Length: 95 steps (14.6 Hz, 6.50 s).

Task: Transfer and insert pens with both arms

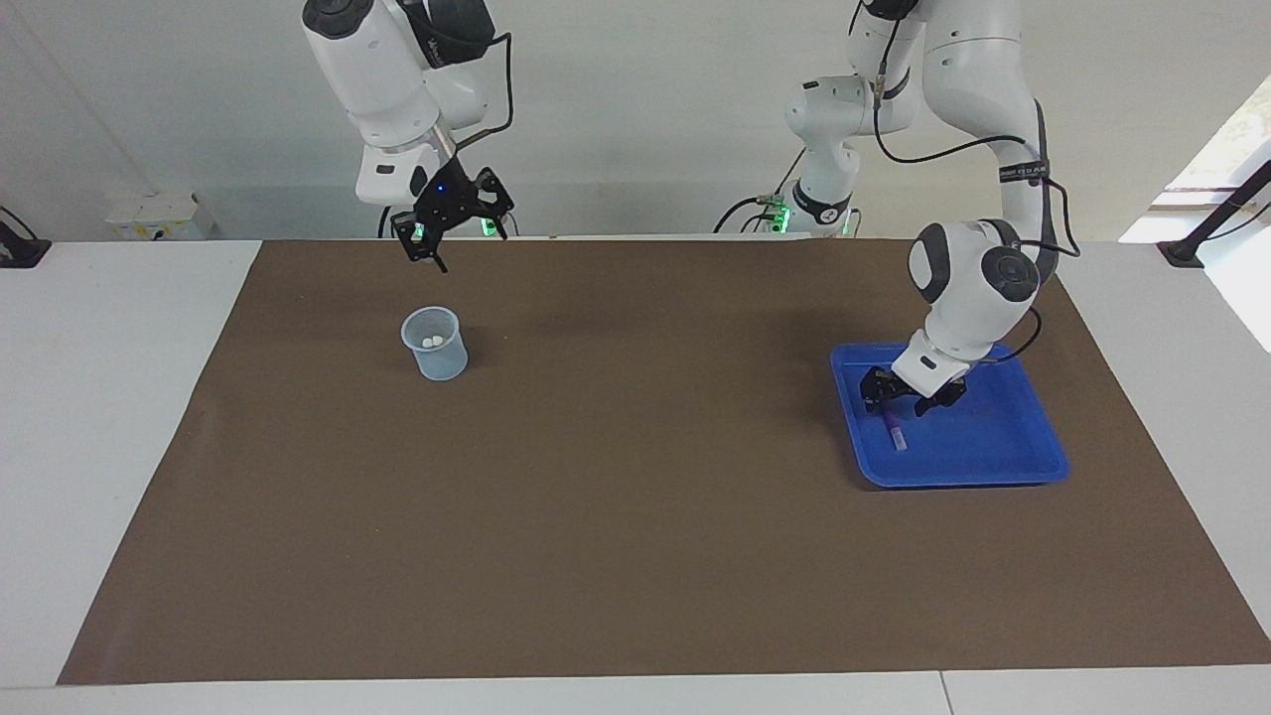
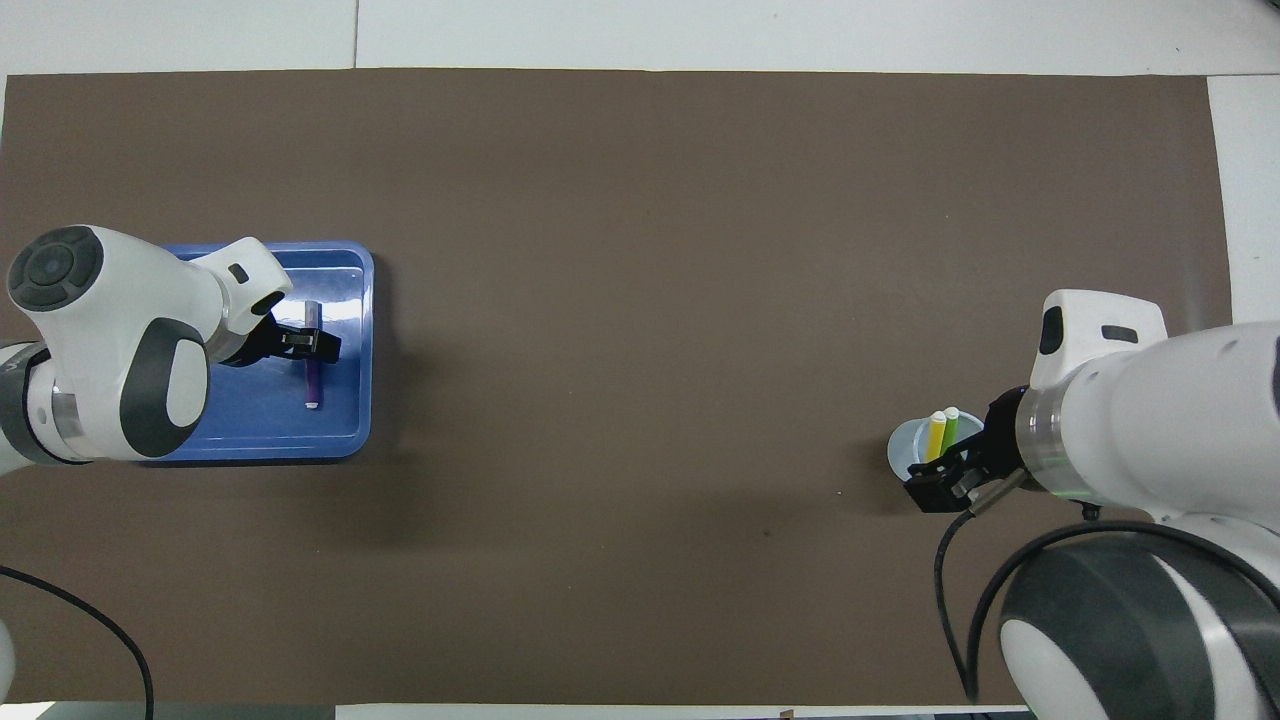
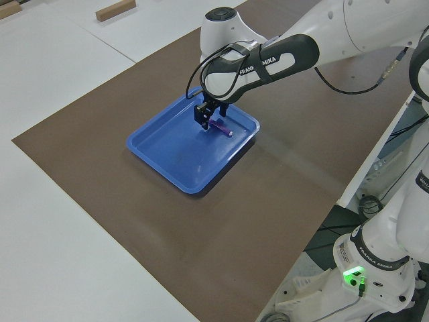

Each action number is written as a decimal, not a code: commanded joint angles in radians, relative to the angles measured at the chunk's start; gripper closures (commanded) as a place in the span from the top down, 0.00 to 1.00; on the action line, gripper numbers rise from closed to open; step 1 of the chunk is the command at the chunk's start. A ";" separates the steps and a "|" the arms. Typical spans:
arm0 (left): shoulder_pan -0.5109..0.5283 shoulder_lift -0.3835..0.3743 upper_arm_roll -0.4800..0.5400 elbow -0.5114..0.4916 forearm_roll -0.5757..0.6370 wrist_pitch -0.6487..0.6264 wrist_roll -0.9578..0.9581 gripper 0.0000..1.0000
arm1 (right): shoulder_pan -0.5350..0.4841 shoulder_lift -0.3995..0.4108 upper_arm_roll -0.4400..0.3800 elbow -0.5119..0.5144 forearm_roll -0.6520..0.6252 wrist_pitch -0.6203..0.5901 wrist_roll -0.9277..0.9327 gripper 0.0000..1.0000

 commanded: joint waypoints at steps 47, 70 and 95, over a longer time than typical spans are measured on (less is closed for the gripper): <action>-0.193 -0.390 -0.021 0.110 -0.810 -0.628 -1.564 0.00 | 0.439 0.069 0.019 -0.019 0.291 0.641 0.940 0.65; -0.201 -0.397 -0.020 0.152 -0.804 -0.603 -1.500 1.00 | 0.210 0.121 0.010 0.198 0.086 0.101 0.648 0.00; -0.152 -0.238 0.043 0.595 0.012 -0.937 -0.343 1.00 | -0.005 -0.044 0.004 -0.205 -0.519 0.026 -0.367 0.76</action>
